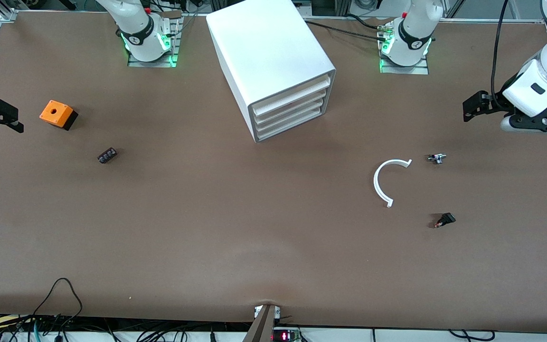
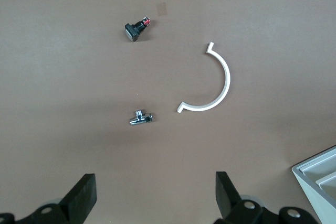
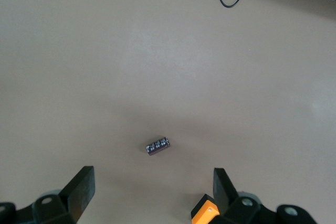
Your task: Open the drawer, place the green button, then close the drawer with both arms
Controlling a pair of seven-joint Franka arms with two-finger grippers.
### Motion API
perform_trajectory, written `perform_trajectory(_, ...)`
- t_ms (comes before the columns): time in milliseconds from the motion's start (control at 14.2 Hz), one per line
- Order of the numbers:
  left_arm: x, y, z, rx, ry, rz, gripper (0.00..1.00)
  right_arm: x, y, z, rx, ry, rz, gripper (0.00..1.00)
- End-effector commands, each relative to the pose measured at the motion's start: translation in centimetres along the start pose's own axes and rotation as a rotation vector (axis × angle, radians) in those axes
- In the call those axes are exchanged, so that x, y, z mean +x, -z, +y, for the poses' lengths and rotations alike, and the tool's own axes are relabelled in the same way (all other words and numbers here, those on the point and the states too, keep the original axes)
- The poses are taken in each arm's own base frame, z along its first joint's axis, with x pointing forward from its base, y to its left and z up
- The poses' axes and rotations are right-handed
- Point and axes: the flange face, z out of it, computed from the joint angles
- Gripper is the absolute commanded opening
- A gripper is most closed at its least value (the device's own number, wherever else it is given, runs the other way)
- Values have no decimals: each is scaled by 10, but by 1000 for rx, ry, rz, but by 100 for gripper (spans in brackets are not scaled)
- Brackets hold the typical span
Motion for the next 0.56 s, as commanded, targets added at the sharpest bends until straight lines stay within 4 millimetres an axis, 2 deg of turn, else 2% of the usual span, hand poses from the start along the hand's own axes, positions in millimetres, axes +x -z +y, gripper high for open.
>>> perform_trajectory(0, 0, 7, 2, 0, -19, -7, 100, -4, 5, -3, 8, -1, -2, 100)
perform_trajectory(491, 1, 6, 3, 0, -24, -9, 100, -4, 6, -4, 7, 5, 0, 100)
